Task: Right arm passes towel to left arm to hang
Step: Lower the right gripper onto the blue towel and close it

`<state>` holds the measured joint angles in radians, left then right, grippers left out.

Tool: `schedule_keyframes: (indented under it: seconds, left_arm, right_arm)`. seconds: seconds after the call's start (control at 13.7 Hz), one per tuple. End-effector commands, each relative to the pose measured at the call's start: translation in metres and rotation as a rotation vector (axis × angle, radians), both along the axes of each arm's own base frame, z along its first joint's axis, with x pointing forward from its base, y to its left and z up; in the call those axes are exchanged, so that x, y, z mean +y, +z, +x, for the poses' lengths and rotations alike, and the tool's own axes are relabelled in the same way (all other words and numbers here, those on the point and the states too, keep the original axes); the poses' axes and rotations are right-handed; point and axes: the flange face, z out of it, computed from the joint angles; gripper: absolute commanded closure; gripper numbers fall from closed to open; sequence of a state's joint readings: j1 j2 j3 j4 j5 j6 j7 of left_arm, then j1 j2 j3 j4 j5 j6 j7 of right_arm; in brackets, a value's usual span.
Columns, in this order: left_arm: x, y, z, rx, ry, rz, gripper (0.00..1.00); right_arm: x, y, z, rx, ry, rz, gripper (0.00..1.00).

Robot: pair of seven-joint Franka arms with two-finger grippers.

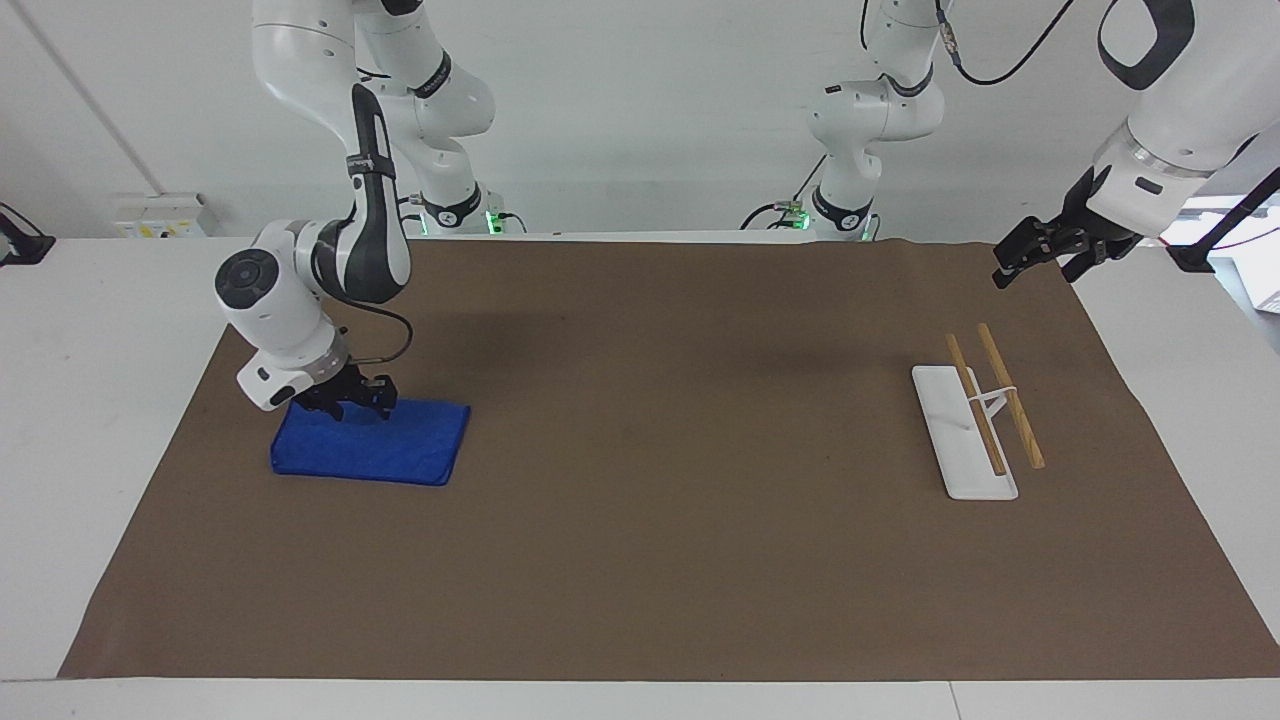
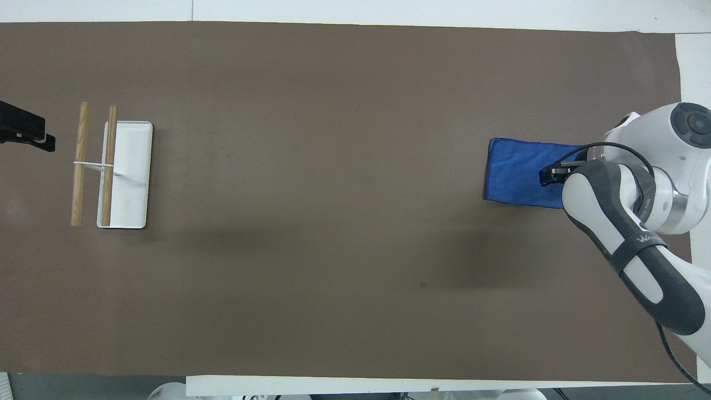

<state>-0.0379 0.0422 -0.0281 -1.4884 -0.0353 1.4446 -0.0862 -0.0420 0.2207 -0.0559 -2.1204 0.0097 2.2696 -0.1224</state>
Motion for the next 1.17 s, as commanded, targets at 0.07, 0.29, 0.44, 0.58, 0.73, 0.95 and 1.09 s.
schedule_keyframes:
  seconds: [0.07,0.29,0.44,0.58,0.73,0.95,1.09]
  left_arm:
    - [0.003,0.002,-0.009,0.005,-0.011,0.001,0.0]
    - [0.003,0.002,-0.009,0.005,-0.011,0.001,0.0]
    - [0.003,0.002,-0.009,0.005,-0.011,0.001,0.0]
    - [0.003,0.002,-0.009,0.005,-0.011,0.001,0.0]
    - [0.003,0.002,-0.009,0.005,-0.011,0.001,0.0]
    - [0.003,0.001,-0.008,0.007,-0.011,0.001,0.0]
    - [0.003,0.002,-0.009,0.005,-0.01,0.001,0.0]
  right_arm:
    - [0.002,-0.011,-0.004,-0.006,0.019,0.014,0.35]
    - [0.003,-0.015,-0.008,0.004,0.02,0.015,0.35]
    - [0.003,-0.018,-0.011,0.005,0.022,0.016,0.39]
    - [0.003,-0.019,-0.011,0.005,0.026,0.016,0.58]
    - [0.003,-0.019,-0.012,0.008,0.035,0.017,0.85]
    - [0.002,-0.014,-0.008,0.009,0.06,0.019,1.0]
    - [0.002,0.001,0.0,0.036,0.07,0.025,1.0]
